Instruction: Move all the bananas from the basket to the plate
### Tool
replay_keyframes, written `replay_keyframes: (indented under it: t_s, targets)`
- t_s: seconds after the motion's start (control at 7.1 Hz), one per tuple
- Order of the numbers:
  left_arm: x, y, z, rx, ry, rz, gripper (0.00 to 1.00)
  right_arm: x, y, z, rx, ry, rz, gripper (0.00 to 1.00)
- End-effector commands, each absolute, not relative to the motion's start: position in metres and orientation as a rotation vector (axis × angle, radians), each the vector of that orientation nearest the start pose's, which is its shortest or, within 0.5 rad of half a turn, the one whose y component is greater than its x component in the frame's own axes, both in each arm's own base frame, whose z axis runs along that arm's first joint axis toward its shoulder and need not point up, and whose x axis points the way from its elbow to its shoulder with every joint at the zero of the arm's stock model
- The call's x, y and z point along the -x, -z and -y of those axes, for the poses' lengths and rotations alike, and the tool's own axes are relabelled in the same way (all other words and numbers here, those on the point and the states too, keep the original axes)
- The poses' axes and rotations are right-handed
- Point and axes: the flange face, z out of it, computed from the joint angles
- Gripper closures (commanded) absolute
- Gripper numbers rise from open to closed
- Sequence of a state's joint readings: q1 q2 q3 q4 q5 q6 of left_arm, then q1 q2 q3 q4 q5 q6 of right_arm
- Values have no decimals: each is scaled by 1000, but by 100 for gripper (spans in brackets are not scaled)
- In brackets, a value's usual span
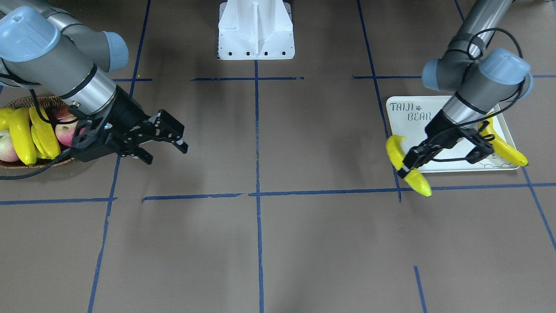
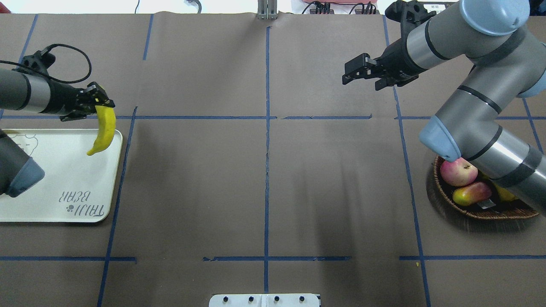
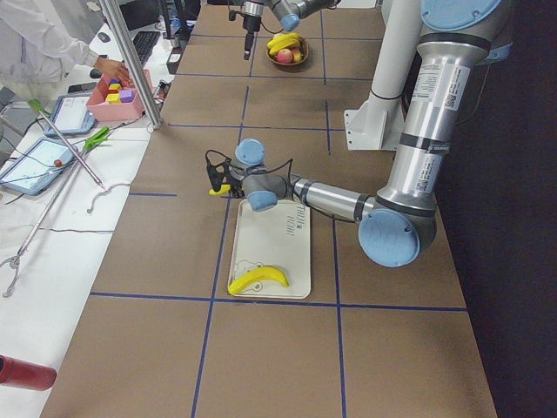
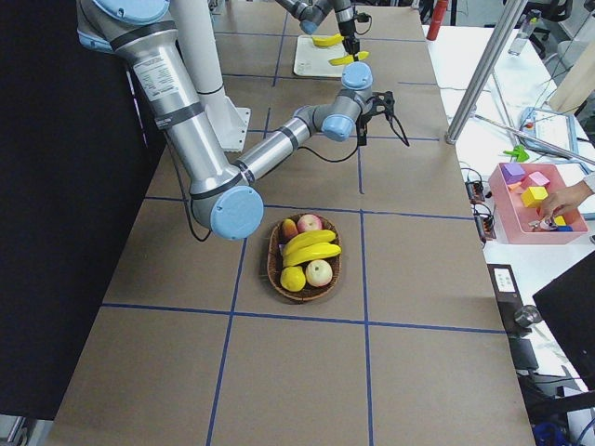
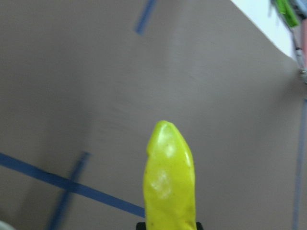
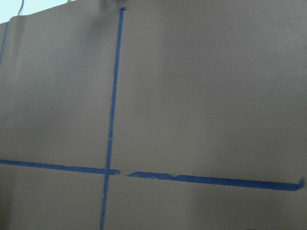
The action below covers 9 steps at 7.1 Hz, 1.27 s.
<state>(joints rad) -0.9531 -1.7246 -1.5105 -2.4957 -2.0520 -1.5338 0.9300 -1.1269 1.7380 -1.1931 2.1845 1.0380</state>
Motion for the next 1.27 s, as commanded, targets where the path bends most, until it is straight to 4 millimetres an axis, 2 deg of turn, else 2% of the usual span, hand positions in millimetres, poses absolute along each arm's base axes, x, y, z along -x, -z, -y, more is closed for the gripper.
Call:
replay_keyframes:
  t_s: [0.0, 0.14, 0.28, 0.42, 0.56, 0.7, 0.84, 0.99, 1.13]
  targets:
    - [-226, -592, 492, -29, 586, -919, 100, 277, -308, 542, -197, 3, 921, 0]
    - [-225, -599, 491, -9, 581, -881, 100, 259, -315, 535, -203, 26, 846, 0]
    - [-218, -612, 483, 0, 572, -855, 91, 254, -315, 527, -186, 59, 809, 0]
    - [-211, -618, 478, -26, 516, -843, 52, 250, -321, 518, -181, 63, 806, 0]
    - [-195, -634, 463, -57, 420, -817, 1, 247, -327, 514, -178, 66, 802, 0]
    - [-179, -627, 464, -76, 340, -847, 0, 244, -335, 509, -179, 72, 799, 0]
    - [-138, -618, 474, -40, 327, -937, 0, 235, -351, 499, -209, 93, 791, 0]
    - [-134, -588, 491, -17, 297, -1032, 0, 221, -385, 480, -242, 141, 787, 0]
    - [-139, -566, 509, -46, 288, -1055, 0, 211, -415, 464, -265, 170, 794, 0]
